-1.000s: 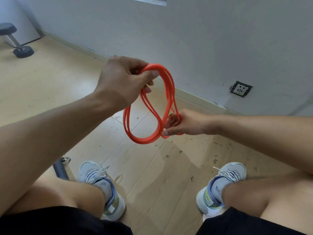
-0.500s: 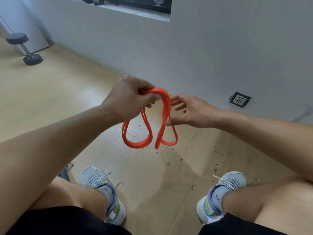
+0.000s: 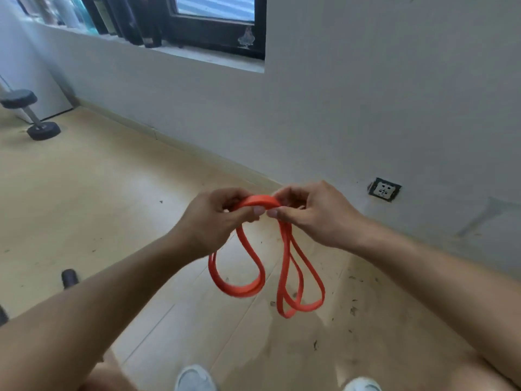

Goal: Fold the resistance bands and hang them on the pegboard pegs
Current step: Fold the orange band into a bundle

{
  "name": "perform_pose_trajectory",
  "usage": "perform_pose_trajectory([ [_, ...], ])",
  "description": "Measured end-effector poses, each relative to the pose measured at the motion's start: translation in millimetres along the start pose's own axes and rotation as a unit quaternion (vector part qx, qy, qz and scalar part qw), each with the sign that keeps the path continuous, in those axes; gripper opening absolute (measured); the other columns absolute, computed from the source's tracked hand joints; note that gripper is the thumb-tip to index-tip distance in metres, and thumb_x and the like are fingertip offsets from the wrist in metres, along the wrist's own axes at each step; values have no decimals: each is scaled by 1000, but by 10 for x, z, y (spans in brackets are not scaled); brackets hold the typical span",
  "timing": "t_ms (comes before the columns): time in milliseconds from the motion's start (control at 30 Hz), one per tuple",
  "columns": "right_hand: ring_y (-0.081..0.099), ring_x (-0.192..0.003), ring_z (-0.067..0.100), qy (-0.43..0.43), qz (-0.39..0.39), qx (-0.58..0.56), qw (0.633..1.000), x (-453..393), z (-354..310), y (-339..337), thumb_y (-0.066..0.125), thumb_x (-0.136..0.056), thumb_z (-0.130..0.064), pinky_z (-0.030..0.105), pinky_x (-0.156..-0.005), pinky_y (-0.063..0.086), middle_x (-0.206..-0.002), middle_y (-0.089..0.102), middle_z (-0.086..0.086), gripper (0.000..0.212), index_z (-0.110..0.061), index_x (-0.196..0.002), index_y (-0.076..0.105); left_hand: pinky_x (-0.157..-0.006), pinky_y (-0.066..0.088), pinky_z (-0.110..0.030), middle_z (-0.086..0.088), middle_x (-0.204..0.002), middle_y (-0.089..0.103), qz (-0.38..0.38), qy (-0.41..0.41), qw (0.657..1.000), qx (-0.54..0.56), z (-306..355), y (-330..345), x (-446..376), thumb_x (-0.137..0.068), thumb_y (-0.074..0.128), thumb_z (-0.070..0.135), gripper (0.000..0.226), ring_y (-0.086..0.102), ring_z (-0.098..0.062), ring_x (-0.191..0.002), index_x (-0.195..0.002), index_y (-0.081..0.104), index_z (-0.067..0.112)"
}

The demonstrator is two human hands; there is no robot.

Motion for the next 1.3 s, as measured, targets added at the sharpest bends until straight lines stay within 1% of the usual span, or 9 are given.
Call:
perform_pose_trajectory([
  [100,72,-80,8,29,-2,-13,999,-226,479,86,71,-94,-31,26,-76,60,-85,74,-8,15,-24,-106,77,-77,60,-24,7,-86,79,-39,-50,998,28,-324,220,-310,-85,76,31,18,75,-6,-83,-101,72,23],
  [167,74,-80,9,50,17,-44,998,-404,750,63,74,-93,-28,32,-79,62,-84,76,-5,10,-26,-103,77,-76,61,-22,5,-86,79,-46,-72,995,45,-445,337,-566,-84,78,27,17,75,-9,-81,-99,74,20],
  [367,77,-84,20,140,132,-202,960,-953,918,-426,81,-87,-18,47,-85,63,-89,80,1,19,-24,-101,69,-81,57,-24,0,-94,80,28,-151,965,212,-290,433,-1336,-86,78,21,19,76,-11,-90,-104,75,16],
  [600,79,-82,22,196,201,-219,935,-1126,-469,-2215,83,-85,-20,49,-85,62,-85,80,3,21,-24,-90,63,-82,60,-26,-7,-93,80,39,-150,939,307,1726,-463,-1961,-94,69,21,17,75,-20,-93,-105,74,9],
  [700,78,-81,16,218,213,-210,929,-1012,-1454,-3166,83,-84,-22,40,-78,61,-85,80,1,21,-22,-92,63,-84,60,-27,-9,-92,79,9,-147,938,313,2908,-1048,-2078,-92,72,19,15,75,-23,-94,-103,75,10],
  [833,78,-84,14,238,262,-207,912,-763,-2604,-4247,83,-84,-20,44,-86,62,-85,79,1,20,-22,-92,64,-81,60,-33,-16,-92,77,-50,-122,938,322,4308,-1731,-2179,-88,74,16,16,73,-32,-90,-100,76,6],
  [900,77,-85,16,233,294,-209,903,-657,-3000,-4657,85,-82,-23,47,-84,63,-85,78,2,20,-28,-88,66,-79,61,-30,-13,-90,78,-70,-89,941,320,4867,-1966,-2272,-84,77,18,18,73,-27,-85,-98,77,6],
  [1100,77,-83,19,213,366,-205,883,-545,-3407,-5583,83,-84,-17,44,-84,63,-87,79,2,21,-17,-94,64,-73,59,-20,2,-84,80,-75,-3,963,260,5938,-2113,-2669,-83,80,20,11,74,-8,-78,-93,80,16],
  [1300,76,-82,5,187,356,-142,905,-774,-3165,-6120,80,-86,-24,27,-72,63,-90,78,-5,19,-22,-95,64,-68,50,-10,17,-83,77,-53,10,983,176,6278,-1899,-3212,-86,78,23,5,70,3,-78,-87,79,28],
])
Point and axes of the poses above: each hand's wrist, its own x-axis away from the middle knuckle, its own y-axis out of the palm, z = x × y, the point moved 3 cm from there along -x, towards the middle knuckle
